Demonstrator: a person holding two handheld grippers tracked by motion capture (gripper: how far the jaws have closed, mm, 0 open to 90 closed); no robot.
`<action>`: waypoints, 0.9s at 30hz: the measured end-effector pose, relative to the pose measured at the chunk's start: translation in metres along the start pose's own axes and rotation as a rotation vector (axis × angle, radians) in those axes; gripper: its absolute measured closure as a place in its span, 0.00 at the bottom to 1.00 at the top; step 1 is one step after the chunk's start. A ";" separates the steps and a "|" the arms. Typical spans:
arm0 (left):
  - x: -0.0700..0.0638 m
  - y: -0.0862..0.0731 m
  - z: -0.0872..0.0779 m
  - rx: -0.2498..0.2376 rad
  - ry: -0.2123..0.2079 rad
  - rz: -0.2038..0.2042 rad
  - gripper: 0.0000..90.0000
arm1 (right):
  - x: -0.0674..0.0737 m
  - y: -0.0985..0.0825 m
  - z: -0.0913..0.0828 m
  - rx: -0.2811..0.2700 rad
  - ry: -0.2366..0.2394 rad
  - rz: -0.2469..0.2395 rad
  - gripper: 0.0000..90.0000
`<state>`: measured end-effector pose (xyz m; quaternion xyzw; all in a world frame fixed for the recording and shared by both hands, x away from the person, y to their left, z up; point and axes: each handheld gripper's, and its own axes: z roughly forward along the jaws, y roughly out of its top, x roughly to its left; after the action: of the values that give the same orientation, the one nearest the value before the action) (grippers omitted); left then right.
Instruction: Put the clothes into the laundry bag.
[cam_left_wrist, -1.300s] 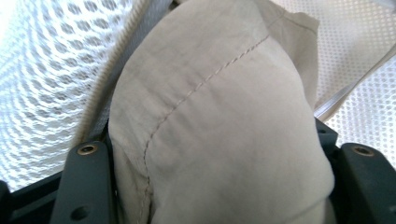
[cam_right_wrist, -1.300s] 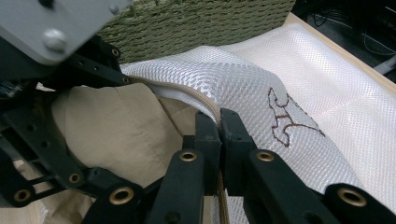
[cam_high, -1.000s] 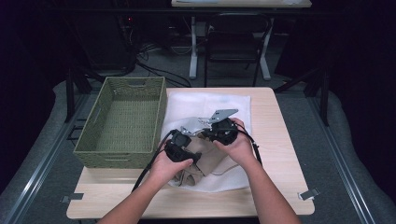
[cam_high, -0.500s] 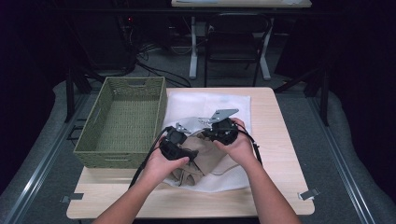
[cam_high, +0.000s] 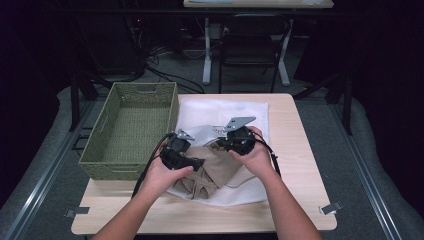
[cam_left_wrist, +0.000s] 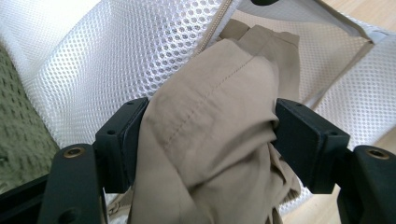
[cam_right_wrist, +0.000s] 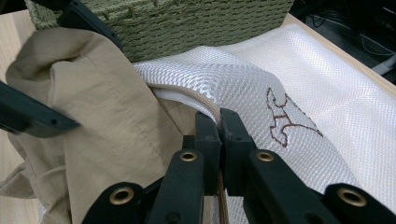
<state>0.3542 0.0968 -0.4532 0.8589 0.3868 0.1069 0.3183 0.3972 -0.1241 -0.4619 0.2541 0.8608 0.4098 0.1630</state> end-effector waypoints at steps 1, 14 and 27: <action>0.000 -0.001 -0.003 -0.005 0.004 0.003 0.32 | 0.000 0.000 0.000 0.000 0.001 0.000 0.98; 0.000 -0.021 -0.029 -0.027 -0.001 0.005 0.35 | 0.000 0.000 -0.001 -0.001 -0.002 -0.001 0.97; -0.004 -0.045 -0.017 0.008 -0.045 -0.004 0.36 | 0.001 0.001 -0.001 0.000 -0.002 -0.001 0.97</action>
<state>0.3180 0.1241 -0.4681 0.8616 0.3817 0.0854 0.3236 0.3965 -0.1236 -0.4611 0.2539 0.8609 0.4093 0.1640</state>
